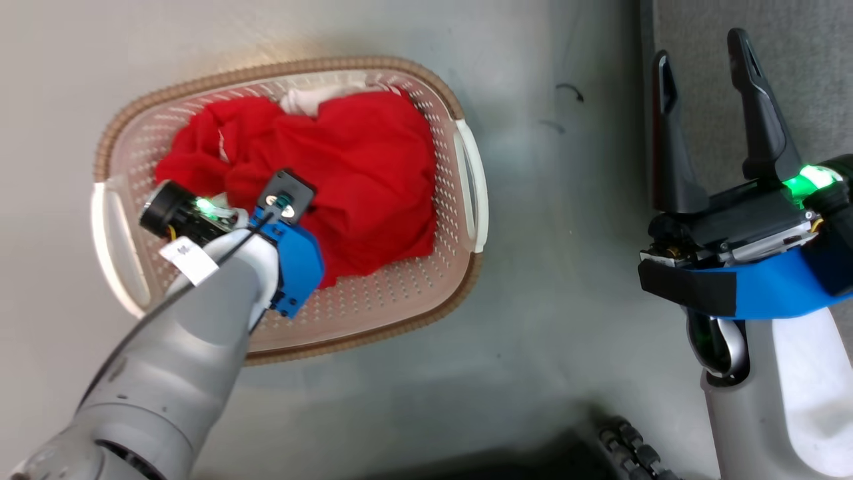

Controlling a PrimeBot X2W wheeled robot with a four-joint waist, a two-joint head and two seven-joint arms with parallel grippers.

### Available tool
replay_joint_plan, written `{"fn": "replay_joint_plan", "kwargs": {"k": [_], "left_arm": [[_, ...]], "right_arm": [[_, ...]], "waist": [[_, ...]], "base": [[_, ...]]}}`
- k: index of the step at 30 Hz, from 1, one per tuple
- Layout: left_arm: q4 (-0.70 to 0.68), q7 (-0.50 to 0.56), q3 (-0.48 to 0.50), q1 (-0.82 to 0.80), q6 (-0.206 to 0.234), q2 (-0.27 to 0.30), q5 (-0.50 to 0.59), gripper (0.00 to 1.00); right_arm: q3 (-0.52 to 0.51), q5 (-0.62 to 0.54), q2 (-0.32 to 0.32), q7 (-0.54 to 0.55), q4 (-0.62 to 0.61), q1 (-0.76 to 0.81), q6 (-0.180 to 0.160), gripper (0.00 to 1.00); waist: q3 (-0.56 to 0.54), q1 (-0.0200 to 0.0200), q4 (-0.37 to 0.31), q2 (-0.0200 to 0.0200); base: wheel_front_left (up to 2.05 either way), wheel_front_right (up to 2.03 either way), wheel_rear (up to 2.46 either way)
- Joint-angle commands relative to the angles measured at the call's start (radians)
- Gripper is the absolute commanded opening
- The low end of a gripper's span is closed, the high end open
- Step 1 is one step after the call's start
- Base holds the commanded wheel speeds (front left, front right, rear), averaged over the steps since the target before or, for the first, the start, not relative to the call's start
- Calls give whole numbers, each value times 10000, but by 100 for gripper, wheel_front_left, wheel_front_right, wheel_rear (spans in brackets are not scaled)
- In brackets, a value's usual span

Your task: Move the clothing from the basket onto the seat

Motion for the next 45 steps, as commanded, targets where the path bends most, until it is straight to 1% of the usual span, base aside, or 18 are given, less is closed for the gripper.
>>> {"fn": "replay_joint_plan", "kwargs": {"k": [1,6,12,15,20,21,27,35,45], "left_arm": [[6,-244,-73,44,-56,-88,-42,0],[-100,-835,-95,283,-79,-346,-197,0],[-395,-1114,48,747,-54,-473,-432,0],[-785,-1142,229,970,-51,-444,-548,0],[-1853,-1140,738,1512,150,-208,-567,0],[-1853,-1140,738,1512,150,-208,-567,0],[-2993,-1143,1447,2180,333,39,-355,0],[-4326,-1144,2540,2943,442,304,78,0],[-5681,-1145,3866,3560,269,472,489,0]], "right_arm": [[-12,-40,-35,-42,51,7,5,100],[-26,-110,-37,-44,224,209,5,100],[-7,-154,-37,-44,477,419,5,100],[-16,-137,-37,-44,610,564,5,100],[-42,-149,-37,-44,797,835,5,100],[-42,-149,-37,-44,797,835,5,100],[-101,-66,-37,-44,1023,1237,5,100],[-134,-4,-37,-44,1261,1816,5,100],[-6,105,-37,-42,1466,2427,5,100]], "waist": [[-376,0,171,1],[-1117,0,492,1],[-2154,0,799,1],[-2676,0,909,1],[-3446,0,1098,1],[-3446,0,1098,1],[-4377,0,1254,1],[-5551,0,1395,1],[-6869,0,1506,1]], "base": [[0,0,0],[0,0,0],[0,0,0],[0,0,0],[0,0,0],[0,0,0],[0,0,0],[0,0,0],[0,0,0]]}}
